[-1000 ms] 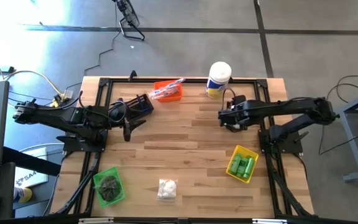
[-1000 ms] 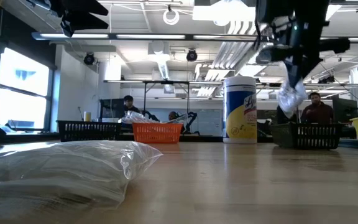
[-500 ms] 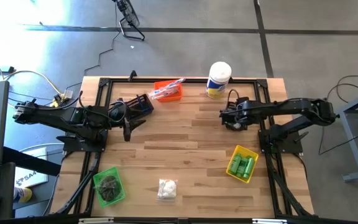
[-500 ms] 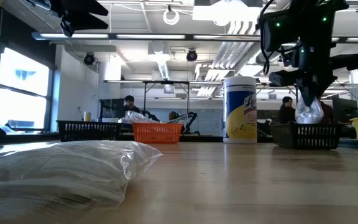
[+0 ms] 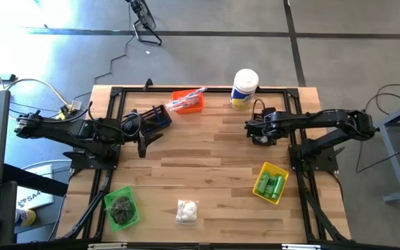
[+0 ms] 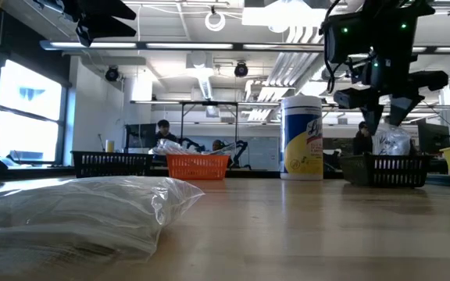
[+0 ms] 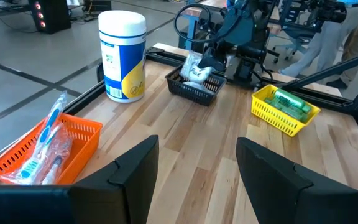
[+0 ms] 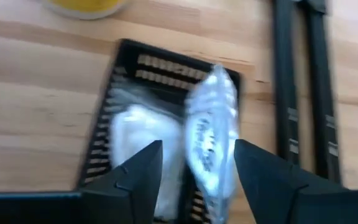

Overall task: Pick & Place Travel size toiletries
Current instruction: Put the white cotton pack into the right black bin

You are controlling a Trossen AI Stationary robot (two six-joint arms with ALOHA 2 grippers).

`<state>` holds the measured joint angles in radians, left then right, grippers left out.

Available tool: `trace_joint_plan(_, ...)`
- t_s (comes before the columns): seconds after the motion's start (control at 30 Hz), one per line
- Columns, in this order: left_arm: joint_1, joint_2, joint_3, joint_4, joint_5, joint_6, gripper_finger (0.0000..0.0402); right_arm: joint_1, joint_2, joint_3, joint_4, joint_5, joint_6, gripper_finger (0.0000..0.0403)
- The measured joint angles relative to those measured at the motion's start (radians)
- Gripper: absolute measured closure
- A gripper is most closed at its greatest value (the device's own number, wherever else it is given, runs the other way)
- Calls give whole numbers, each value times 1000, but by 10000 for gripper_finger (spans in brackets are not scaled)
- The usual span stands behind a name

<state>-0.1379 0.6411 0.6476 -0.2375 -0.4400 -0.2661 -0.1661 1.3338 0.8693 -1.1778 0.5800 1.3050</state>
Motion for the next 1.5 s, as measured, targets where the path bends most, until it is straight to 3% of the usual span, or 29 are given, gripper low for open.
trace_joint_plan(0.2,0,0,0,0,0,0,191,0,0,1,139,-15,-98,219)
trace_joint_plan(0.67,0,0,0,-1,1,0,190,3,-45,106,171,-93,-220,271)
trace_joint_plan(1.0,0,0,0,2,2,0,190,2,-71,123,525,-249,-450,296)
trace_joint_plan(1.5,0,0,0,2,4,-2,190,3,-71,123,1015,-478,-658,301)
